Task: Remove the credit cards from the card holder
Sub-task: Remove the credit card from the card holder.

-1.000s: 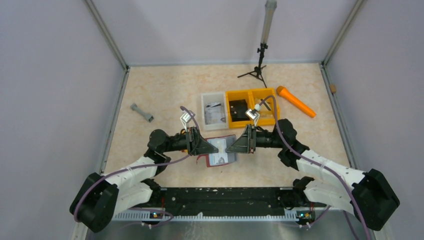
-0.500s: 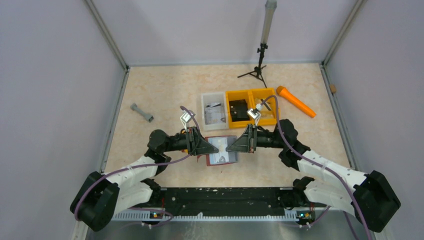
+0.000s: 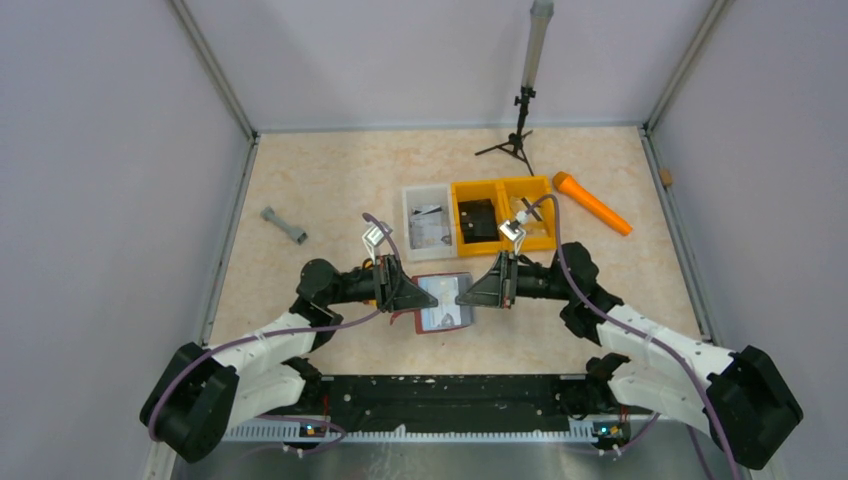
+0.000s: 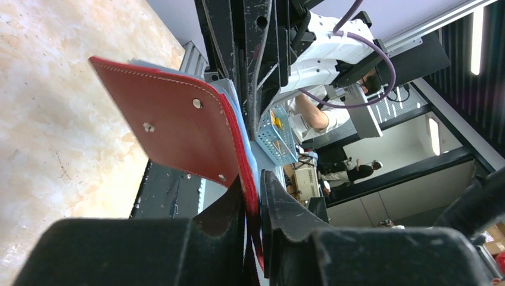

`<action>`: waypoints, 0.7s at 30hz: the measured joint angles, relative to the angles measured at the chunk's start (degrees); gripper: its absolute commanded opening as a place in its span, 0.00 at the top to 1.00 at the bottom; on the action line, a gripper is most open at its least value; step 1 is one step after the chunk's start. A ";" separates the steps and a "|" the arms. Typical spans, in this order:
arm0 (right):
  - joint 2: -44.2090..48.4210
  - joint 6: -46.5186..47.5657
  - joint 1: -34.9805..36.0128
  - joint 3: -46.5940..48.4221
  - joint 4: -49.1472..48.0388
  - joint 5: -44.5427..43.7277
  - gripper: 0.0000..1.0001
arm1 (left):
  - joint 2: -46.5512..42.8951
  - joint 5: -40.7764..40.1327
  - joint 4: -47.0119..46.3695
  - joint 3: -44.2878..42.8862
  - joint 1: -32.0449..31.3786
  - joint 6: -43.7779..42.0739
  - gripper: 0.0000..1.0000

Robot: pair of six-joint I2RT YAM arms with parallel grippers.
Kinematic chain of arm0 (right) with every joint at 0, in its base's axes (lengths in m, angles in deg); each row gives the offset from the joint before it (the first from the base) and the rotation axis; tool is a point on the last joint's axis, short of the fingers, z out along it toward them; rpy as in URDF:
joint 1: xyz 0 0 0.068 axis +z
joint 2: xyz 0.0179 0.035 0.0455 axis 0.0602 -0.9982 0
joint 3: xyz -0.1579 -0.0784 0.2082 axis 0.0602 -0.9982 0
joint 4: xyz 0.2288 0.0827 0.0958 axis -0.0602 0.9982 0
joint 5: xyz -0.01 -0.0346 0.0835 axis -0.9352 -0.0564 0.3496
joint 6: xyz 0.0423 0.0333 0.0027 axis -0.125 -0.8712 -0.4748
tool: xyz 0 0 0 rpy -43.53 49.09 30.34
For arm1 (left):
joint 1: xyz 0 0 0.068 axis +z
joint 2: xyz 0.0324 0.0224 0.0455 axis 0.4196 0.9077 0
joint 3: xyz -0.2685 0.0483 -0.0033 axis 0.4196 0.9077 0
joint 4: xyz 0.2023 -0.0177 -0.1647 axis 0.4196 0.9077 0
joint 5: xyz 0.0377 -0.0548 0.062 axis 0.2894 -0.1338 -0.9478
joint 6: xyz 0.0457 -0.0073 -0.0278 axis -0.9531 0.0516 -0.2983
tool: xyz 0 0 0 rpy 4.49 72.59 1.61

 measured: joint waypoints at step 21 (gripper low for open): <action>2.23 1.11 -3.02 -2.27 0.92 1.22 1.00 | -0.76 -0.72 1.20 0.04 -0.17 -0.26 1.00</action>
